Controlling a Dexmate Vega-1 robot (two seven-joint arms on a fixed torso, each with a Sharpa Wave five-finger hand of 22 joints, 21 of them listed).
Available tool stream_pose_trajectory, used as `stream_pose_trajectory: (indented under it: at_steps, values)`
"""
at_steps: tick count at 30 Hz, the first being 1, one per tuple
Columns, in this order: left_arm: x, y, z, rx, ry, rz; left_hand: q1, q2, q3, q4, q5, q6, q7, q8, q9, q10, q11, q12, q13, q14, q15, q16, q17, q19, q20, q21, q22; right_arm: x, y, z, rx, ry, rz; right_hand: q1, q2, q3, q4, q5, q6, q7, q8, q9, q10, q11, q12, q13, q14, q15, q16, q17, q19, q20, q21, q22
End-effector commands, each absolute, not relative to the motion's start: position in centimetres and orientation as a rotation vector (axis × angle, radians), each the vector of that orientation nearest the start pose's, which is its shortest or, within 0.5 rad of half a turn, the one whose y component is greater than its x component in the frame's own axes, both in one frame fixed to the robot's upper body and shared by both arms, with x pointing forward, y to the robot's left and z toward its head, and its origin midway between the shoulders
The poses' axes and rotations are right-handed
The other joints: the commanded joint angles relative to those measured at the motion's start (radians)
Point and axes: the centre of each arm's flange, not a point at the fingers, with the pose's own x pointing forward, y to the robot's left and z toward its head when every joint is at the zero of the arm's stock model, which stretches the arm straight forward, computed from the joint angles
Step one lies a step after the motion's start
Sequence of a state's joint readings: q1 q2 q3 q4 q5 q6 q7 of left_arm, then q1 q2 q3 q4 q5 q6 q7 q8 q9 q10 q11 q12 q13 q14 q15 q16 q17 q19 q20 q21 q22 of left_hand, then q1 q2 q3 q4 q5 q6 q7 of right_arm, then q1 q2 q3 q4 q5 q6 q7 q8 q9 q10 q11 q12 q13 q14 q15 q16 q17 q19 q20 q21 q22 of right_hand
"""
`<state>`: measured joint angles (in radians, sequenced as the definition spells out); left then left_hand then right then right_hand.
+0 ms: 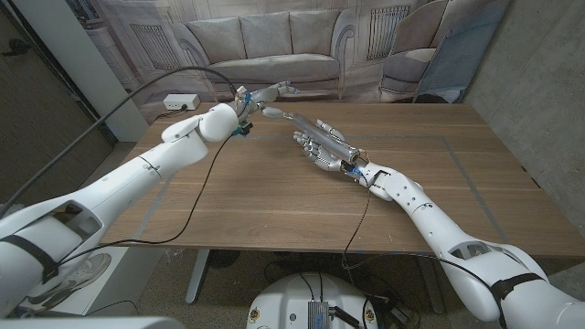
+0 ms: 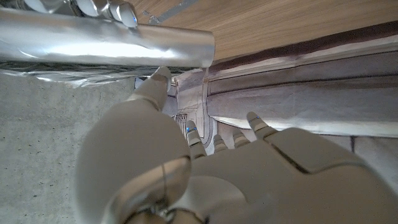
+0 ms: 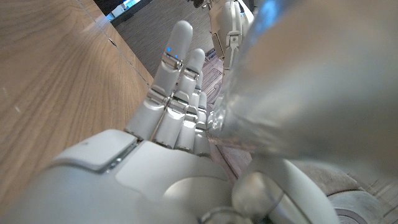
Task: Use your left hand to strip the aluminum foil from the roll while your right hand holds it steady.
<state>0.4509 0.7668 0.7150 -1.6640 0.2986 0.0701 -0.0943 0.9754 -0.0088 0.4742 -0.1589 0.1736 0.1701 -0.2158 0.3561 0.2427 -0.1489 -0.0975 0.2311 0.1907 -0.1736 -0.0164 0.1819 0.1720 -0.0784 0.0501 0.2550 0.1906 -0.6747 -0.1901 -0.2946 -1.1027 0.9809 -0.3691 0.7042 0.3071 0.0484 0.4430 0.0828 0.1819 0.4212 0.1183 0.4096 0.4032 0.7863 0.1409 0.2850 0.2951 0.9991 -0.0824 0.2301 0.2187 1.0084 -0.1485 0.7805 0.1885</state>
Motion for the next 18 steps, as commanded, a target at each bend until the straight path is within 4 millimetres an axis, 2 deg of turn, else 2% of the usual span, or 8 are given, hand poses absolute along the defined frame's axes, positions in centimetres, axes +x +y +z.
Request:
stream_pose_trajectory:
  at_steps: [1, 3, 4, 13, 14, 15, 16, 18]
  values:
    - [59.5, 17.2, 14.4, 1.424, -0.793, -0.08, 0.033, 0.004, -0.01, 0.002, 0.003, 0.077, -0.003, 0.031, 0.005, 0.032, -0.009, 0.009, 0.001, -0.013, -0.016, 0.007, 0.002, 0.007, -0.005, -0.004, 0.001, 66.1, -11.7, -4.0, 0.581, -0.162, 1.083, -0.011, 0.0, 0.006, 0.005, -0.003, 0.011, -0.003, -0.008, 0.0, 0.01, 0.015, 0.004, 0.004, 0.002, 0.002, 0.006, 0.002, 0.004, -0.01, -0.003, 0.005]
    - [59.5, 17.0, 14.6, 1.456, -0.787, -0.062, 0.04, 0.006, -0.014, 0.004, 0.004, 0.111, -0.003, 0.044, 0.006, 0.047, -0.016, 0.011, 0.001, -0.003, -0.021, 0.009, 0.002, 0.012, -0.009, -0.004, 0.002, 66.1, -11.7, -4.0, 0.58, -0.162, 1.085, -0.011, 0.001, 0.006, 0.005, -0.003, 0.011, -0.002, -0.008, -0.001, 0.01, 0.015, 0.003, 0.004, 0.003, 0.002, 0.006, 0.002, 0.004, -0.01, -0.003, 0.005]
    - [59.3, 16.8, 14.6, 1.492, -0.78, -0.05, 0.053, 0.005, -0.024, 0.006, 0.006, 0.188, -0.004, 0.071, 0.005, 0.065, -0.016, 0.01, 0.001, 0.004, -0.023, 0.006, 0.002, 0.019, -0.011, -0.005, 0.002, 66.0, -11.7, -4.0, 0.581, -0.163, 1.086, -0.012, 0.001, 0.006, 0.005, -0.003, 0.011, -0.002, -0.009, -0.002, 0.01, 0.015, 0.003, 0.005, 0.002, 0.002, 0.006, 0.002, 0.004, -0.01, -0.003, 0.005]
    - [59.0, 15.7, 14.6, 1.555, -0.821, 0.009, 0.061, 0.007, -0.033, 0.009, 0.006, 0.238, -0.002, 0.084, -0.001, 0.09, -0.016, 0.013, 0.001, 0.014, -0.027, 0.007, 0.002, 0.026, -0.017, -0.005, 0.003, 65.7, -11.5, -3.9, 0.58, -0.171, 1.093, -0.016, 0.001, 0.006, 0.006, -0.003, 0.014, -0.001, -0.012, -0.006, 0.011, 0.016, 0.004, 0.005, 0.003, 0.003, 0.006, 0.002, 0.007, -0.01, -0.002, 0.005]
    - [58.9, 15.6, 14.6, 1.549, -0.831, 0.032, 0.067, 0.01, -0.042, 0.012, 0.006, 0.316, 0.0, 0.108, -0.005, 0.104, -0.024, 0.01, 0.0, 0.017, -0.028, 0.005, 0.002, 0.033, -0.019, -0.004, 0.003, 65.7, -11.5, -3.9, 0.579, -0.172, 1.092, -0.017, 0.001, 0.006, 0.006, -0.003, 0.014, -0.001, -0.013, -0.007, 0.011, 0.017, 0.004, 0.005, 0.003, 0.003, 0.006, 0.002, 0.007, -0.011, -0.002, 0.005]
    - [58.8, 15.4, 14.5, 1.583, -0.833, 0.047, 0.071, 0.007, -0.047, 0.012, 0.005, 0.35, 0.0, 0.118, -0.009, 0.131, -0.035, 0.016, 0.0, 0.03, -0.033, 0.008, 0.002, 0.037, -0.02, -0.004, 0.004, 65.7, -11.5, -3.9, 0.578, -0.172, 1.092, -0.017, 0.001, 0.006, 0.006, -0.003, 0.014, -0.001, -0.014, -0.007, 0.013, 0.017, 0.004, 0.005, 0.004, 0.002, 0.006, 0.002, 0.007, -0.01, -0.002, 0.006]
    - [58.8, 15.3, 14.3, 1.573, -0.858, 0.077, 0.085, 0.009, -0.063, 0.012, 0.005, 0.476, 0.0, 0.153, -0.022, 0.171, -0.053, 0.017, 0.0, 0.053, -0.047, 0.01, 0.001, 0.051, -0.03, -0.002, 0.005, 65.7, -11.5, -3.9, 0.579, -0.173, 1.095, -0.018, 0.001, 0.006, 0.006, -0.003, 0.014, -0.001, -0.014, -0.008, 0.013, 0.017, 0.004, 0.005, 0.005, 0.002, 0.007, 0.002, 0.009, -0.011, -0.002, 0.006]
    - [58.9, 15.2, 14.2, 1.57, -0.861, 0.071, 0.091, 0.012, -0.076, 0.016, 0.006, 0.571, 0.008, 0.176, -0.034, 0.202, -0.061, 0.015, 0.0, 0.07, -0.055, 0.01, 0.001, 0.07, -0.04, 0.004, 0.006, 65.6, -11.4, -3.9, 0.576, -0.172, 1.096, -0.018, 0.001, 0.006, 0.007, -0.003, 0.014, -0.001, -0.015, -0.009, 0.013, 0.016, 0.005, 0.005, 0.005, 0.002, 0.007, 0.002, 0.01, -0.011, -0.001, 0.006]
